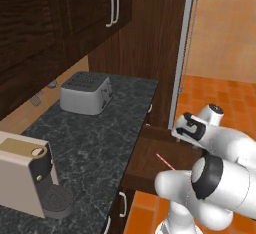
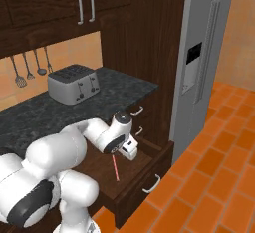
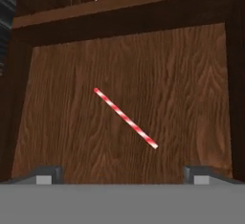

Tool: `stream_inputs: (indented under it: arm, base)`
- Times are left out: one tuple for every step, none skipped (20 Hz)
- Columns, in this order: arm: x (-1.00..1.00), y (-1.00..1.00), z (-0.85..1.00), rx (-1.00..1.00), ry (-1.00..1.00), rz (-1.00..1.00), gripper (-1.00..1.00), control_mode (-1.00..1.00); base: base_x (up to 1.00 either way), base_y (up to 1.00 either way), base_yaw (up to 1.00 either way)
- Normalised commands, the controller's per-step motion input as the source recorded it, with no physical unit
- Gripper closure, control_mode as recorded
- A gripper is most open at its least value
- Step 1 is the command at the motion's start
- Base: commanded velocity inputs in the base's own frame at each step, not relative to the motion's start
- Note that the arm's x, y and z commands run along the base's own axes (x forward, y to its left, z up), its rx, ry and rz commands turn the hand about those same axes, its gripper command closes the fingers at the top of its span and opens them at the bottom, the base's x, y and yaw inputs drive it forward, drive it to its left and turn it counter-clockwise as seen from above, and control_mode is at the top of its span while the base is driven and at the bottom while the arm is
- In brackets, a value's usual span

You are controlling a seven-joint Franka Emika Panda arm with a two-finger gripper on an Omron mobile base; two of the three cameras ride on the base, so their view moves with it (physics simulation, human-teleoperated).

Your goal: Take a straw from the drawer in front and place it inside the glass cup on the dining counter.

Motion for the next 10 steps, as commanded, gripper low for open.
stream_inputs:
  arm:
    - [0.34, 0.08, -0.24, -0.11, 0.25, 0.27, -1.00, -1.00]
    - [0.50, 0.09, -0.49, -0.10, 0.27, 0.29, -1.00, -1.00]
    - [0.68, 0.17, -0.59, -0.12, 0.25, 0.26, -1.00, -1.00]
    - [0.68, 0.11, -0.44, -0.09, 0.16, 0.23, -1.00, -1.00]
    - [0.69, 0.02, -0.36, -0.06, 0.15, 0.21, -1.00, -1.00]
    - [0.69, 0.00, -0.44, -0.01, 0.17, 0.21, -1.00, -1.00]
    - [0.63, 0.00, -0.47, 0.00, 0.16, 0.21, -1.00, -1.00]
    - [0.59, 0.00, -0.47, 0.00, 0.18, 0.21, -1.00, -1.00]
    - [0.51, 0.00, -0.46, 0.01, 0.17, 0.22, -1.00, -1.00]
    - [0.42, 0.00, -0.46, 0.01, 0.13, 0.22, -1.00, -1.00]
  base:
    - [0.00, 0.00, 0.00]
    - [0.00, 0.00, 0.00]
    - [0.00, 0.00, 0.00]
    - [0.00, 0.00, 0.00]
    - [0.00, 0.00, 0.00]
    - [0.00, 0.00, 0.00]
    - [0.00, 0.00, 0.00]
    - [0.00, 0.00, 0.00]
    - [0.00, 0.00, 0.00]
    - [0.00, 0.00, 0.00]
